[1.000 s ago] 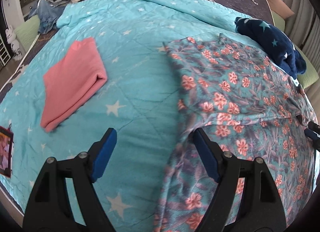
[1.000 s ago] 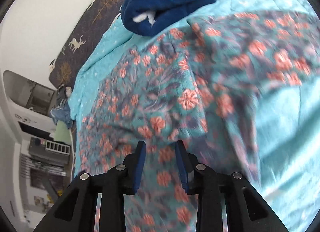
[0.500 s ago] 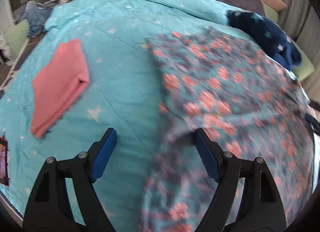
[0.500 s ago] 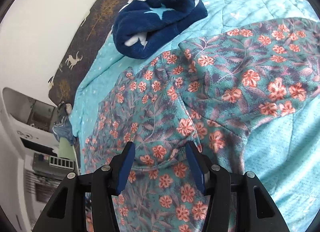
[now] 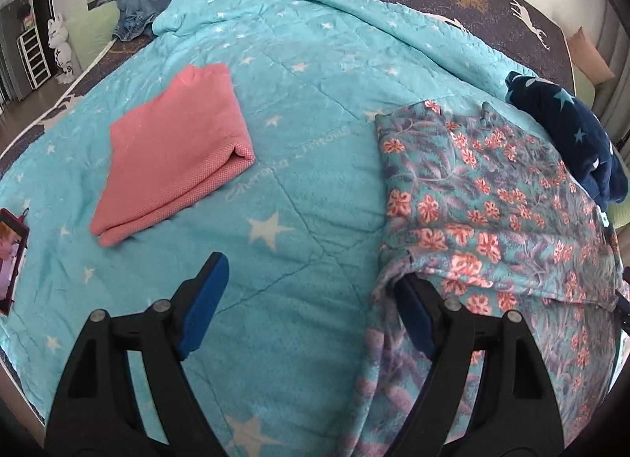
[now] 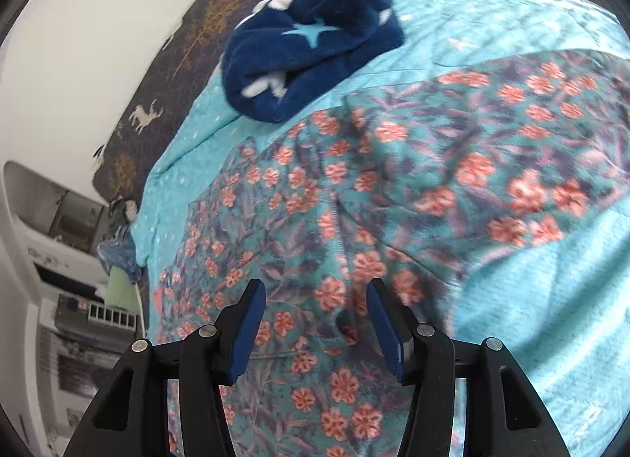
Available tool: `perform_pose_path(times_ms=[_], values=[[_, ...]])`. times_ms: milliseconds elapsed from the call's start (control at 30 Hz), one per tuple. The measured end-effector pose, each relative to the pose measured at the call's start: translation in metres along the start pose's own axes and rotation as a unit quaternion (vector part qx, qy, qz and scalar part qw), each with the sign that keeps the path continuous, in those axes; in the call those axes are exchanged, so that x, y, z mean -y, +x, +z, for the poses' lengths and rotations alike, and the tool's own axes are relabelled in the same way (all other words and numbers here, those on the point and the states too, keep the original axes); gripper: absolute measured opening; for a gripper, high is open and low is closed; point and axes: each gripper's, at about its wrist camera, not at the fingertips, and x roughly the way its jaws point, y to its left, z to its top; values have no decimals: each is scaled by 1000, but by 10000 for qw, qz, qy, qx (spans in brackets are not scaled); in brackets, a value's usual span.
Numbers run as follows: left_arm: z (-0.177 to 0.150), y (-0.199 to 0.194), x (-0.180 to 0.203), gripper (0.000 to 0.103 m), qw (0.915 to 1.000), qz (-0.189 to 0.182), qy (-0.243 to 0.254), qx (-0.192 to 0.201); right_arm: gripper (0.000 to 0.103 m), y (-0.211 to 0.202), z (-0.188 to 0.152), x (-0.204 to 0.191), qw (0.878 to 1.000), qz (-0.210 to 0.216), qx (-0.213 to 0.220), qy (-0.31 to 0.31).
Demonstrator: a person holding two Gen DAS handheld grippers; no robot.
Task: Fold small clothes
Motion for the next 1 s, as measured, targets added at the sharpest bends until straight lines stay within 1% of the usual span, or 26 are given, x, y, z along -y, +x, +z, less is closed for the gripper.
perform_pose_path(times_ms=[100, 167, 200, 267, 333, 367, 400, 433, 467, 500, 533, 567, 600, 633, 667, 700, 733, 800, 833, 867, 900, 933, 967, 1000], values=[[-1, 1, 1, 82, 10000, -12, 23, -33, 57, 11, 9, -7, 9994, -16, -149, -304], [-2, 2, 1, 82, 10000, 3, 54, -37, 61, 23, 22, -15, 9975, 85, -337, -608], [-2, 2, 2, 82, 10000, 5, 62, -34, 63, 27, 26, -17, 9969, 134, -414, -653], [-2, 2, 1, 82, 10000, -4, 57, -39, 63, 41, 40, -18, 9960, 237, -631, -580], [-3, 2, 1, 82, 10000, -18, 39, -48, 63, 53, 51, -16, 9959, 366, -762, -320], [-3, 2, 1, 82, 10000, -24, 36, -52, 59, 57, 55, -16, 9955, 379, -832, -231], [-3, 2, 2, 82, 10000, -27, 33, -54, 28, 61, 57, -18, 9953, 314, -890, -206], [-3, 1, 2, 82, 10000, -29, 47, -32, 7, 66, 59, -23, 9939, 145, -1036, -346], [-3, 1, 3, 82, 10000, -30, 65, -6, 4, 66, 60, -27, 9940, 23, -1014, -401], [-3, -1, 4, 82, 9999, -27, 104, 48, 4, 60, 62, -32, 9955, 33, -832, -454], [-3, -3, 5, 82, 9998, -5, 169, 121, 4, 47, 65, -41, 9965, 182, -542, -609], [-3, -3, 5, 82, 9997, 13, 198, 142, 4, 31, 69, -51, 9958, 497, -208, -745], [-3, -3, 5, 82, 9996, 47, 216, 149, 4, 14, 71, -58, 9924, 879, 79, -857], [-3, -2, 5, 82, 9997, 78, 190, 132, 4, -4, 73, -64, 9850, 1323, 378, -1046], [-3, -2, 4, 82, 9997, 76, 171, 124, 5, -14, 73, -67, 9803, 1456, 580, -1204], [-3, -1, 3, 82, 9998, 61, 149, 112, 5, -17, 75, -66, 9800, 1296, 721, -1326], [-3, 0, 2, 82, 9999, 44, 128, 94, 6, -10, 79, -61, 9847, 869, 694, -1340], [-3, 0, 2, 82, 9999, 25, 120, 102, 16, 19, 86, -38, 9936, -141, 307, -1079], [-4, -3, 2, 82, 9998, 36, 141, 153, 18, 29, 87, -27, 9949, -436, 156, -896], [-5, -6, 2, 82, 9997, 49, 163, 183, 20, 35, 87, -15, 9958, -612, 29, -684], [-6, -9, 2, 82, 9995, 42, 209, 223, 21, 36, 86, -4, 9971, -581, -28, -483], [-7, -16, 2, 82, 9993, 17, 270, 252, 23, 32, 83, 3, 9987, -395, 0, -330], [-7, -19, 2, 82, 9992, -11, 297, 257, 28, 26, 77, 6, 9996, -171, 19, -235], [-7, -27, 1, 82, 9990, -87, 324, 294, 34, 19, 71, 5, 9997, -39, -14, -248]])
